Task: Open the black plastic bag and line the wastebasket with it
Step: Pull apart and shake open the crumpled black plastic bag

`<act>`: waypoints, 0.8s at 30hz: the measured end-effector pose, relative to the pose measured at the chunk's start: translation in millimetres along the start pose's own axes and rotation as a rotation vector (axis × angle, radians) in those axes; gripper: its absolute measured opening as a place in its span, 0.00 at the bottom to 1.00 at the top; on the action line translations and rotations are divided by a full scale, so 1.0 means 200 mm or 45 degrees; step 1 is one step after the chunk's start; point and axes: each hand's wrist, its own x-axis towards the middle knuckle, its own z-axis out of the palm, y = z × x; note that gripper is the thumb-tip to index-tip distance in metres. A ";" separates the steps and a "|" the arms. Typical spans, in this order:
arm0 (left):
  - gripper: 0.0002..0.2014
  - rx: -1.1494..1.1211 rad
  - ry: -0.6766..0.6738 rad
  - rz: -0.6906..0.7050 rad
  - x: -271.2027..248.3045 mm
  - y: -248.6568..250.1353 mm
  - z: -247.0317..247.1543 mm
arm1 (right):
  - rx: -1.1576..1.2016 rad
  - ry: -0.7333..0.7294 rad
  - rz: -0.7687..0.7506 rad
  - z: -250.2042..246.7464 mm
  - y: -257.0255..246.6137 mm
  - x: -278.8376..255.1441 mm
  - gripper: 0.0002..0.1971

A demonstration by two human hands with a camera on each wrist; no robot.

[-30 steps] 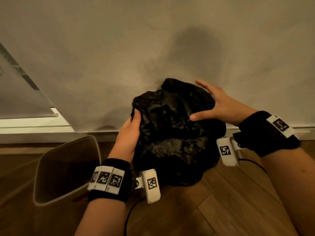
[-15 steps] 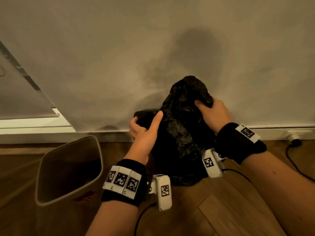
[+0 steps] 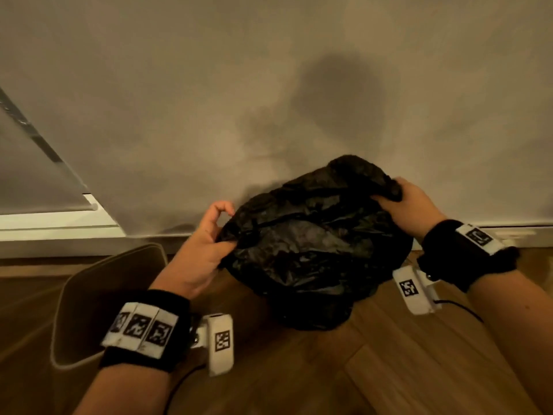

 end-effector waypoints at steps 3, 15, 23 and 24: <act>0.19 0.457 -0.116 -0.033 -0.02 0.02 -0.01 | 0.419 -0.393 0.056 0.02 -0.03 -0.09 0.24; 0.24 1.201 0.012 0.005 0.01 0.26 -0.06 | 0.332 -0.576 -0.017 -0.09 -0.20 -0.06 0.16; 0.40 0.802 0.088 -0.117 0.05 0.13 -0.03 | 0.059 -0.593 -0.120 0.00 -0.20 -0.07 0.67; 0.44 0.834 0.061 -0.144 0.06 0.12 -0.04 | -0.074 -0.593 -0.136 0.01 -0.20 -0.08 0.73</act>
